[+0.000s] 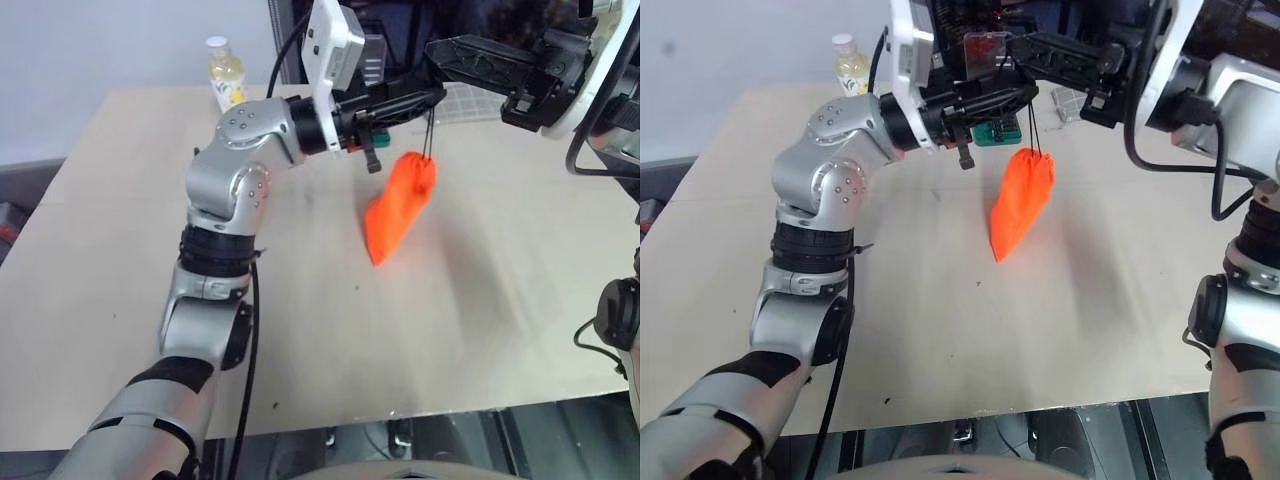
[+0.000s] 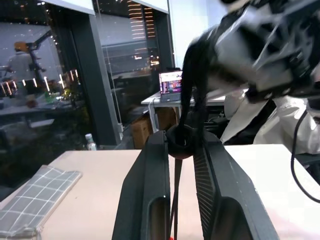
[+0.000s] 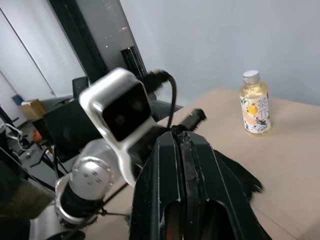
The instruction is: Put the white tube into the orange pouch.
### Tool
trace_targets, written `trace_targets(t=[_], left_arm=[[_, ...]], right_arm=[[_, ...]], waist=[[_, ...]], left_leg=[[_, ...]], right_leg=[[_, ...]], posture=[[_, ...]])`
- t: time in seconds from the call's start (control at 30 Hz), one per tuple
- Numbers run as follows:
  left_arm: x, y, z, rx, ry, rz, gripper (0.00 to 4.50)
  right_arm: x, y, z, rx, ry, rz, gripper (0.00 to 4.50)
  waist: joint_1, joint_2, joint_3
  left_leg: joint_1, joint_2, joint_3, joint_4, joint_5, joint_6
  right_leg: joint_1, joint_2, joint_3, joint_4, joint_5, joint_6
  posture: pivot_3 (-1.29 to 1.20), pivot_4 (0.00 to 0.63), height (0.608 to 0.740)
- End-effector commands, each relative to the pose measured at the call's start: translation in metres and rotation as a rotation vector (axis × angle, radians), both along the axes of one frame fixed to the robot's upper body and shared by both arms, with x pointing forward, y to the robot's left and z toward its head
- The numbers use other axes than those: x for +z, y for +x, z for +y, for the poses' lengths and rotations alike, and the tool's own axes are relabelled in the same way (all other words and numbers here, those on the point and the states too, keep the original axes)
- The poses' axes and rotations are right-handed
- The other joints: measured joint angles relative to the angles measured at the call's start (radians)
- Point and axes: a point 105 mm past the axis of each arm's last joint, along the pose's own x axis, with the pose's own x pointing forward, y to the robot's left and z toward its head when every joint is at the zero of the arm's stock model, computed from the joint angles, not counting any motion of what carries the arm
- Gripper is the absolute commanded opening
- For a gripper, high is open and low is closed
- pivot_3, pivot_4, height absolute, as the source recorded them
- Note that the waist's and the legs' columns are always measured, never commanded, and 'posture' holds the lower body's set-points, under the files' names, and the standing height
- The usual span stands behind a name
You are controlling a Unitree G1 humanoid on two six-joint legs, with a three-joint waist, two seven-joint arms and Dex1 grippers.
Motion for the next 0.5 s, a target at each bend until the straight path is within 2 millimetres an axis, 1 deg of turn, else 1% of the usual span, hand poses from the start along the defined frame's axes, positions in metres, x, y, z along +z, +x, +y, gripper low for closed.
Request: trace_targets(t=[0.03,0.13,0.23,0.27,0.3,0.33,0.4,0.47,0.5], left_arm=[[-0.004,-0.001,-0.005,0.001,0.012,-0.039,0.14],[-0.012,0.006,-0.006,0.024,0.019,-0.017,0.14],[-0.032,0.015,-0.005,0.047,0.057,0.018,0.14],[-0.041,0.019,-0.004,0.061,0.079,0.033,0.14],[-0.057,0.025,-0.001,0.085,0.112,0.074,0.14],[-0.068,0.030,0.001,0.101,0.136,0.103,0.14],[-0.099,0.039,0.009,0.153,0.231,0.137,0.14],[-0.126,0.046,0.021,0.201,0.297,0.194,0.14],[-0.133,0.048,0.024,0.221,0.310,0.213,0.14]], right_arm=[[0.027,-0.012,-0.007,0.012,0.102,-0.076,0.00],[0.032,-0.014,-0.009,0.011,0.130,-0.081,0.00],[0.040,-0.016,-0.011,0.012,0.166,-0.091,0.00],[0.043,-0.016,-0.012,0.009,0.178,-0.097,0.00],[0.050,-0.016,-0.015,-0.006,0.202,-0.110,0.00],[0.054,-0.015,-0.017,-0.016,0.220,-0.118,0.00],[0.064,-0.014,-0.023,-0.043,0.257,-0.137,0.00],[0.075,-0.009,-0.035,-0.095,0.305,-0.154,0.00],[0.078,-0.006,-0.041,-0.127,0.319,-0.159,0.00]], waist=[[0.000,0.000,0.000],[0.000,0.000,0.000],[0.000,0.000,0.000],[0.000,0.000,0.000],[0.000,0.000,0.000],[0.000,0.000,0.000],[0.000,0.000,0.000],[0.000,0.000,0.000],[0.001,0.000,-0.001]], left_leg=[[0.000,0.000,0.000,0.000,0.000,0.000],[0.000,0.000,0.000,0.000,0.000,0.000],[0.000,0.000,0.000,0.000,0.000,0.000],[0.000,0.000,0.000,0.000,0.000,0.000],[0.000,0.000,0.000,0.000,0.000,0.000],[0.000,0.000,0.000,0.000,0.000,0.000],[0.000,0.000,0.000,0.000,0.000,0.000],[0.000,0.000,0.000,0.000,0.000,0.000],[0.000,0.001,0.000,0.000,0.000,0.001]], right_leg=[[0.000,0.000,0.000,0.000,0.000,0.000],[0.000,0.000,0.000,0.000,0.000,0.000],[0.000,0.000,0.000,0.000,0.000,0.000],[0.000,0.000,0.000,0.000,0.000,0.000],[0.000,0.000,0.000,0.000,0.000,0.000],[0.000,0.000,0.000,0.000,0.000,0.000],[0.000,0.000,0.000,0.000,0.000,0.000],[0.000,0.000,0.000,0.000,0.000,0.000],[0.000,0.000,0.000,0.000,0.000,0.000]], posture=[[0.00,0.150,0.740],[0.00,0.150,0.740],[0.00,0.150,0.740],[0.00,0.150,0.740],[0.00,0.150,0.740],[0.00,0.150,0.740],[0.00,0.150,0.740],[0.00,0.150,0.740],[0.00,0.150,0.740]])
